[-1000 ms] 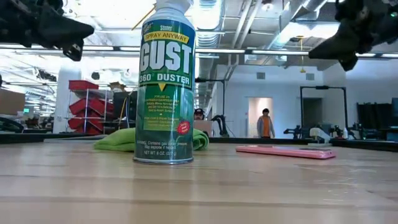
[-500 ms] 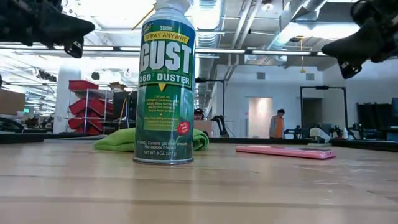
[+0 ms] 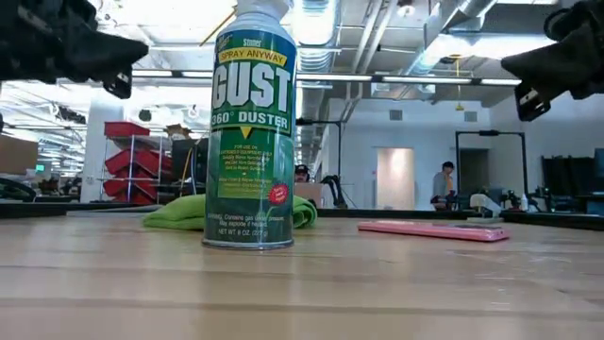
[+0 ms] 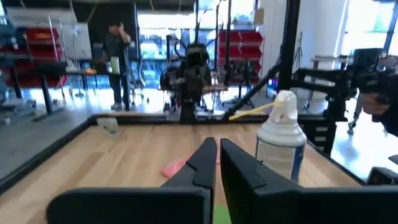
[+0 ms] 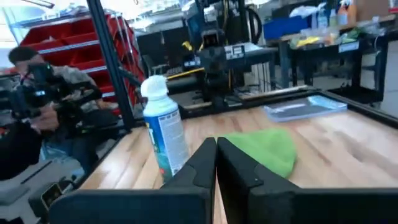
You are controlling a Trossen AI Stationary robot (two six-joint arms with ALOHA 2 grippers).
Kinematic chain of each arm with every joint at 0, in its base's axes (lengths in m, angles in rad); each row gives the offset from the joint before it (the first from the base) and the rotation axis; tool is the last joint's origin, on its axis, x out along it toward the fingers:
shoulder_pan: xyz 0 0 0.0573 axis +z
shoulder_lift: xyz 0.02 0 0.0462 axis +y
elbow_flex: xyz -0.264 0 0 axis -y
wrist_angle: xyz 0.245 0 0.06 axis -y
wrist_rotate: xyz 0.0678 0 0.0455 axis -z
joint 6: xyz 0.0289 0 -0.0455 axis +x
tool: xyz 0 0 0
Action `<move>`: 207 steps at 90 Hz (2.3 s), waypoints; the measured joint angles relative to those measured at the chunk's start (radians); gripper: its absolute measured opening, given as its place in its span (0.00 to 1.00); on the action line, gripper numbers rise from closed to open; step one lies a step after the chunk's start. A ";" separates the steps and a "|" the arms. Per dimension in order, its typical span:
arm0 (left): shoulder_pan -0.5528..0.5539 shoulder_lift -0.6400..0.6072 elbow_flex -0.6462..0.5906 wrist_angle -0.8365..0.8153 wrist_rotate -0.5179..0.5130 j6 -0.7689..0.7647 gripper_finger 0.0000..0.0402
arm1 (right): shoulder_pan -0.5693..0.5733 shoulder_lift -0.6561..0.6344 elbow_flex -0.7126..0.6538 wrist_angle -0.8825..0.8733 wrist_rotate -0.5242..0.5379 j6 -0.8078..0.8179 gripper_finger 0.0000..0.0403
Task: Apply microfiber cloth
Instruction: Return to Home Position
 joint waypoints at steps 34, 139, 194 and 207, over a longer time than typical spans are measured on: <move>0.000 0.000 -0.022 0.025 -0.006 -0.036 0.00 | -0.016 0.013 0.000 -0.011 0.014 0.000 0.00; 0.000 0.006 -0.025 -0.028 -0.012 -0.201 0.00 | -0.021 0.014 -0.002 -0.003 0.019 0.001 0.00; 0.000 0.006 -0.025 -0.029 -0.011 -0.201 0.00 | -0.021 0.014 -0.002 -0.003 0.019 0.001 0.00; 0.000 0.006 -0.025 -0.029 -0.011 -0.201 0.00 | -0.021 0.014 -0.002 -0.003 0.019 0.001 0.00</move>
